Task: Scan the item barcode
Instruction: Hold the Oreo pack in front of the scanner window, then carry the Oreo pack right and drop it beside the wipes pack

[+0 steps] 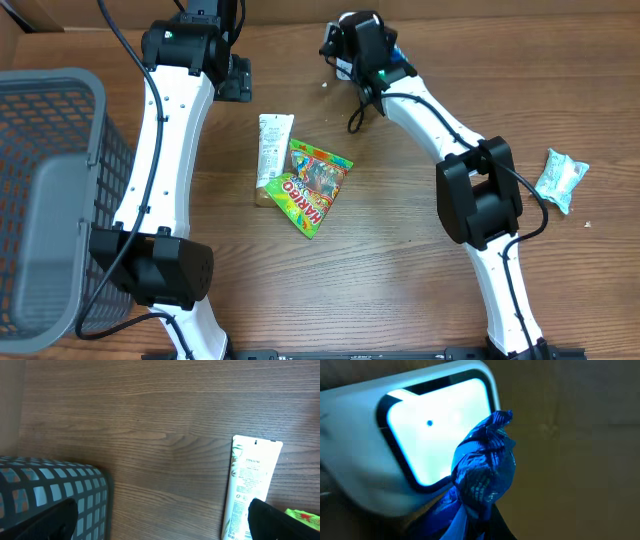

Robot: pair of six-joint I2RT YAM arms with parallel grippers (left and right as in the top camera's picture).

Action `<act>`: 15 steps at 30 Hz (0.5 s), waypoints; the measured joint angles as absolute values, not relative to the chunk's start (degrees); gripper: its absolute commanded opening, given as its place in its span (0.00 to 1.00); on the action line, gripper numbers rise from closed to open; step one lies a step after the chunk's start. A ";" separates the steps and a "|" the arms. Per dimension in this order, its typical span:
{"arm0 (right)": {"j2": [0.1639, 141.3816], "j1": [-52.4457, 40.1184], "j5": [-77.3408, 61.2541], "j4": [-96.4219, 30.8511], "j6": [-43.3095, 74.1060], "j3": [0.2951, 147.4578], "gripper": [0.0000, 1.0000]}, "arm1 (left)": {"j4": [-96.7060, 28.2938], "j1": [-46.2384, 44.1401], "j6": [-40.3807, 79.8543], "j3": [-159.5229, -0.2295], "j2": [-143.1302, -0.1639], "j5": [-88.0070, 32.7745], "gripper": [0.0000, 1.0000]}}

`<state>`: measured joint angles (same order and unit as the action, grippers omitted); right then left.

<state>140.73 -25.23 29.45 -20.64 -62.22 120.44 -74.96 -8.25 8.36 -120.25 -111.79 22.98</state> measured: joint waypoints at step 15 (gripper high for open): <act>114.80 -31.40 15.92 -77.25 -35.00 121.67 0.04 | -74.91 -8.25 8.36 -120.25 -111.79 23.00 1.00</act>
